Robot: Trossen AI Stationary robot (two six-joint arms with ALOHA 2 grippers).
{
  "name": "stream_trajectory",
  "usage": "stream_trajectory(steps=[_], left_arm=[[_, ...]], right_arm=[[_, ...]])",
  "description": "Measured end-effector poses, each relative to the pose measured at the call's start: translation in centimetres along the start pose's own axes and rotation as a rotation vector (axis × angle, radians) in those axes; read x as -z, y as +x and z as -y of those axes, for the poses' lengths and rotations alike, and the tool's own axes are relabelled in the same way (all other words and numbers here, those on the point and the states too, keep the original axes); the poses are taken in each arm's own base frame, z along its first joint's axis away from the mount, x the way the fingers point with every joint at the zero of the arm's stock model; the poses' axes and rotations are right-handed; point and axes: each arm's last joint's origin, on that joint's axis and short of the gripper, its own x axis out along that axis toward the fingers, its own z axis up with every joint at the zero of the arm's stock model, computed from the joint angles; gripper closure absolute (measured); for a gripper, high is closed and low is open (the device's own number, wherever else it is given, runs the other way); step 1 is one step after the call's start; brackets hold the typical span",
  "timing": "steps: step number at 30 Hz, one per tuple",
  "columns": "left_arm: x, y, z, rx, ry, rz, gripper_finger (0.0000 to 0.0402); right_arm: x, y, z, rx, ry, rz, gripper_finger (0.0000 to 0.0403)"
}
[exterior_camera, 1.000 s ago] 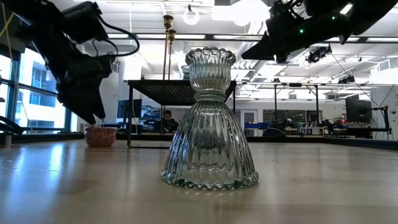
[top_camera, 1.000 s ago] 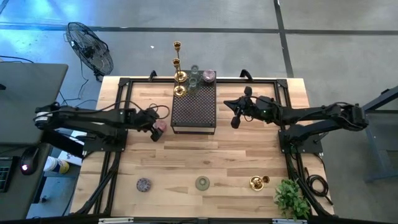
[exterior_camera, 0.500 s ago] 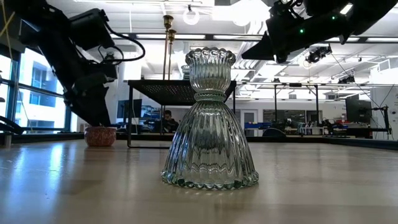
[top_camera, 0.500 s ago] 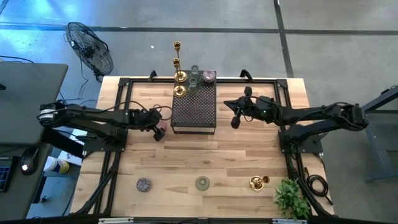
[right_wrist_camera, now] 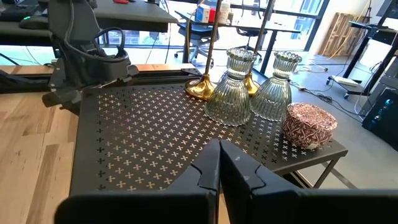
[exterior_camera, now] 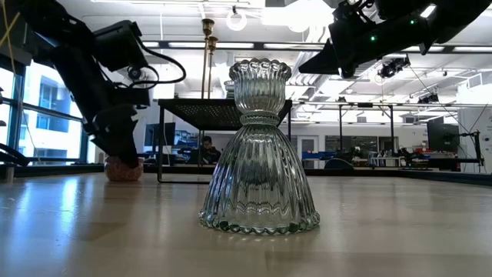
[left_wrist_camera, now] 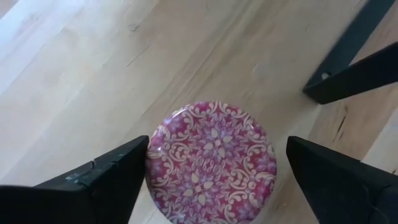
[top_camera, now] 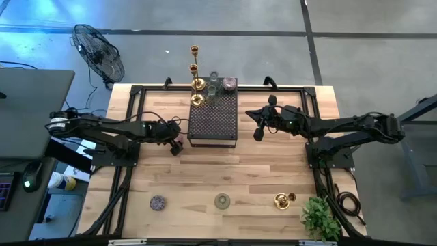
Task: Pick & Place candle stick holders
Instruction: Put the pink patterned scented candle on the shelf
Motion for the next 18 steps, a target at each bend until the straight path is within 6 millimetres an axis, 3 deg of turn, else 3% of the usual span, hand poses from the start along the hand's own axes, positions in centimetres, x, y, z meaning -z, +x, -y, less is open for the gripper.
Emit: stream_trajectory(steps=[8,18], left_arm=[[0.02,0.00,-0.02,-0.004,0.001,-0.001,0.0115],[0.17,-0.37,0.24,0.123,0.000,-0.056,0.0095]], right_arm=[[0.01,0.00,0.00,0.000,0.000,-0.001,0.0403],[0.01,0.00,0.00,0.000,0.000,-0.001,0.0403]])
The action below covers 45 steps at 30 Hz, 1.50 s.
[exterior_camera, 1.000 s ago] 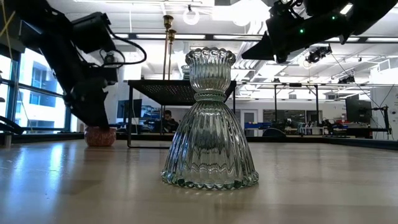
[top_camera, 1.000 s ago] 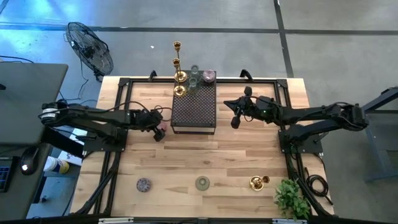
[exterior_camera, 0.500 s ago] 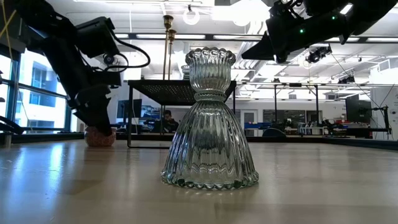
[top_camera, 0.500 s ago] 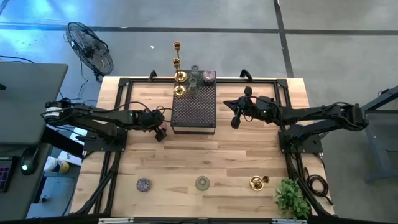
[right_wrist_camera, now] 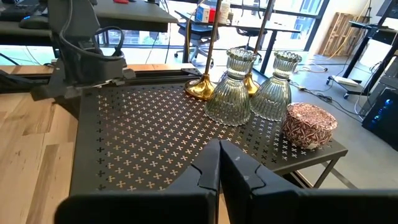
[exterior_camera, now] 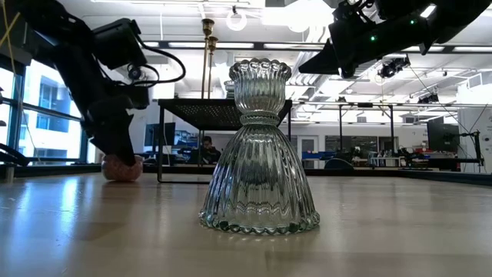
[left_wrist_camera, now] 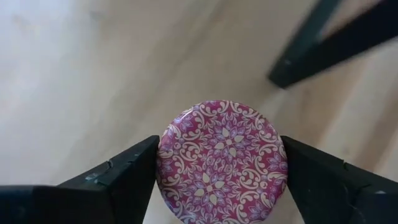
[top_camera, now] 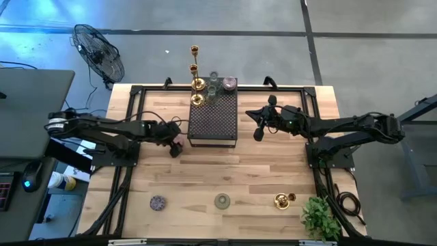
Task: Pick & Place candle stick holders
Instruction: Put the pink patterned scented candle on the shelf
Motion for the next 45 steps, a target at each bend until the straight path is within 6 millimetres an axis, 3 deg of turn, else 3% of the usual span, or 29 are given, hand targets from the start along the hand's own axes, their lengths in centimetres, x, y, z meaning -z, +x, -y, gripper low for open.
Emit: stream_trajectory(steps=[7,15,24,31,40,45], left_arm=[[0.7,-1.5,0.4,0.163,0.014,-0.069,0.0115],[2.3,-3.2,3.6,0.271,0.124,-0.031,0.0103],[2.7,-4.6,7.5,0.328,0.113,0.239,0.0102],[1.9,-2.6,10.7,0.334,0.088,0.305,0.0101],[-2.5,0.6,17.1,0.162,0.215,0.231,0.0107],[-4.9,2.5,17.8,0.111,0.192,0.190,0.0108]], right_arm=[[0.0,0.0,0.0,0.000,0.000,0.000,0.0403],[0.0,0.0,0.0,0.000,0.000,0.000,0.0403],[0.0,0.0,-0.2,-0.062,-0.002,0.005,0.0403],[0.2,0.0,-0.3,-0.093,-0.007,-0.013,0.0403],[0.2,0.0,-0.4,-0.119,-0.004,-0.013,0.0403],[0.2,0.0,-0.5,-0.141,-0.007,-0.018,0.0403]])
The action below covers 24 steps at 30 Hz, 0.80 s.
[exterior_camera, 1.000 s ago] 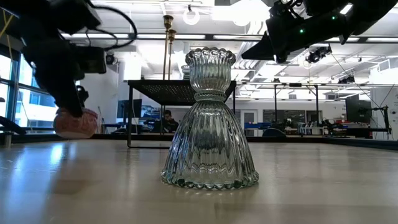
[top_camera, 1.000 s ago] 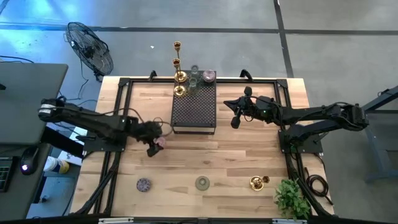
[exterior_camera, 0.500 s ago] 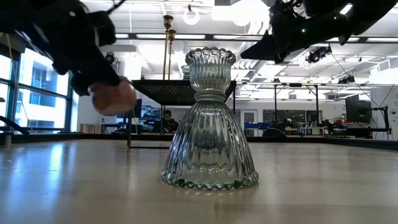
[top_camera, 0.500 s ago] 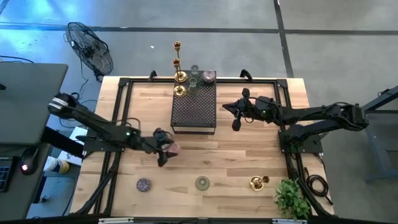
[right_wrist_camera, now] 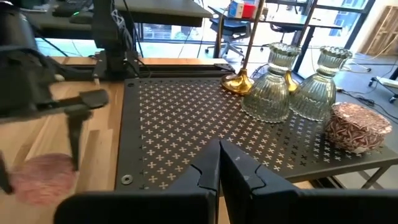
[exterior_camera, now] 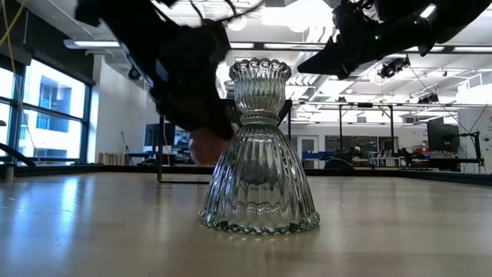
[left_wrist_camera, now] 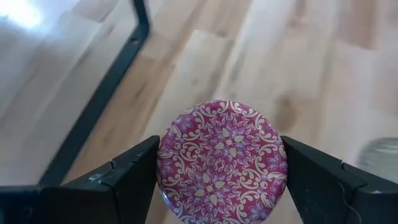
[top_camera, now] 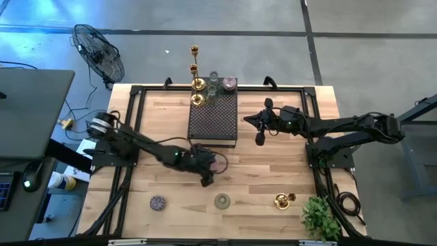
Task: Pick & Place candle stick holders
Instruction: Put the pink patterned scented candle on the shelf
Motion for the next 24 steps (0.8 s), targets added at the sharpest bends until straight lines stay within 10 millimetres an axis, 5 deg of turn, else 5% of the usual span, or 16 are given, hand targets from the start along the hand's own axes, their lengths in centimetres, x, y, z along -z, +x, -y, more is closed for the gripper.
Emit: stream_trajectory(steps=[10,24], left_arm=[[-1.8,3.7,-0.9,-0.014,-0.043,-0.035,0.0109],[-1.7,4.8,-0.4,0.001,-0.054,-0.060,0.0084]], right_arm=[[0.2,0.0,-0.4,-0.019,-0.007,-0.026,0.0403],[0.2,-0.1,-1.2,-0.036,-0.030,-0.025,0.0403]])
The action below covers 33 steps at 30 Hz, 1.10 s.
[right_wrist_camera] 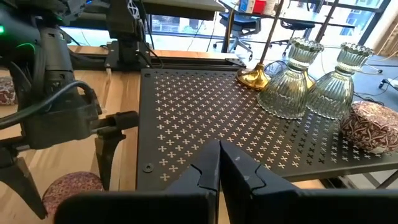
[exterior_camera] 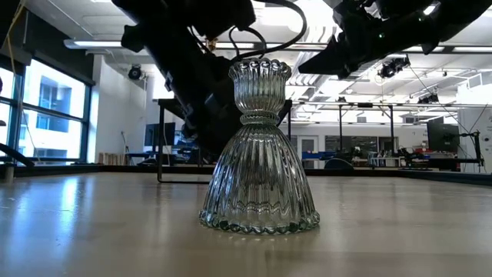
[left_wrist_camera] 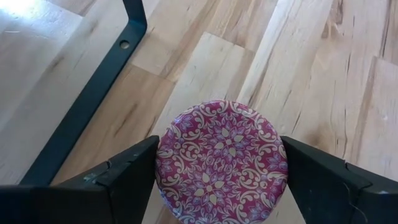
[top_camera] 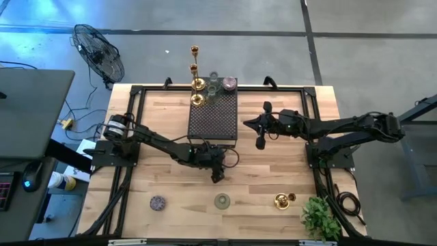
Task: Pick & Place candle stick holders
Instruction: Put the pink patterned scented candle on the shelf
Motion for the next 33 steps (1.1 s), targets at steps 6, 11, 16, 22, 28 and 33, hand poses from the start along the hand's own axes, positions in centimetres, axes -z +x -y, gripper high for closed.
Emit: stream_trajectory(steps=[6,11,16,22,28,33], left_arm=[[0.01,0.00,0.03,0.011,0.000,-0.006,0.0076],[-0.08,-0.02,0.13,0.026,0.015,-0.004,0.0075],[-0.25,-0.10,0.29,0.052,0.030,-0.011,0.0074],[-0.23,-0.10,0.30,0.057,0.046,-0.015,0.0073],[-0.23,-0.10,0.29,0.053,0.034,-0.014,0.0073],[-0.23,-0.11,0.29,0.054,0.041,-0.014,0.0073]], right_arm=[[0.00,0.00,0.00,0.000,0.000,0.000,0.0403],[0.04,0.00,0.00,0.000,-0.003,-0.004,0.0403],[0.05,0.00,0.00,-0.001,-0.006,-0.005,0.0403],[0.05,0.00,-0.01,-0.001,-0.008,-0.005,0.0403],[0.05,0.00,-0.01,-0.001,-0.008,-0.005,0.0403],[0.05,0.00,-0.01,-0.001,-0.008,-0.005,0.0403]])
